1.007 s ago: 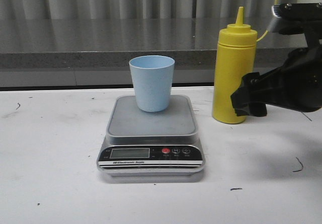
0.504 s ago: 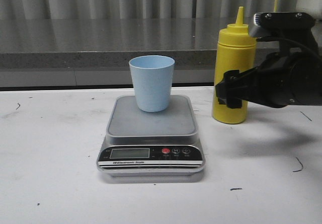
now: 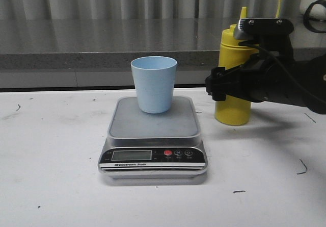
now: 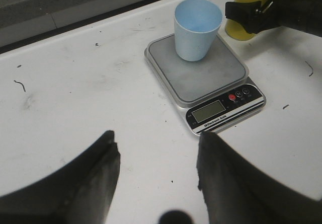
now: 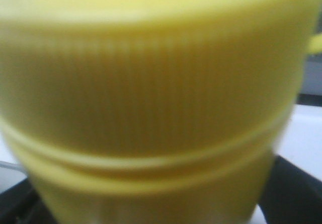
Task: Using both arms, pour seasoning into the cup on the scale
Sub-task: 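Move the right gripper to the yellow bottle and close around it, then lift the yellow bottle with the right gripper and tilt it nozzle-down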
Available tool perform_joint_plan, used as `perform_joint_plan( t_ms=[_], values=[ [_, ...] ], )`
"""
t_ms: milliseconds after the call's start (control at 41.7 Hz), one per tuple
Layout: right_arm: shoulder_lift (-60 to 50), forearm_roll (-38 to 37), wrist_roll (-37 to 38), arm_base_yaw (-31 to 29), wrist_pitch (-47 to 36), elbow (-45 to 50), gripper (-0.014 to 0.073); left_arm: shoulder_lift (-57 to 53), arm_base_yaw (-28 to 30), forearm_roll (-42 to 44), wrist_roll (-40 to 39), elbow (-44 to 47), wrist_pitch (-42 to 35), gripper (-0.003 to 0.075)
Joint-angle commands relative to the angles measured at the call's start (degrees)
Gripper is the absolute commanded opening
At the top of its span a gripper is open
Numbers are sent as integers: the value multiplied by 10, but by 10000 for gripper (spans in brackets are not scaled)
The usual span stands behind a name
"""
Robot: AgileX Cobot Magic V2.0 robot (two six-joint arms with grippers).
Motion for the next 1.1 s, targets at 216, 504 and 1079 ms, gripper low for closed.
perform_joint_plan(
  t_ms=[216,504,1079],
  values=[
    [-19,-3,0,-8,-38,-21,444,0,1,1,-5,-13,-39,356],
    [-97,-32,-49,-11,108,-21,397,0,1,1,-5,-13,-39,356],
    [-279,-59,-338,-13,667,-211,367,0,1,1,-5,-13,-39,356]
  ],
)
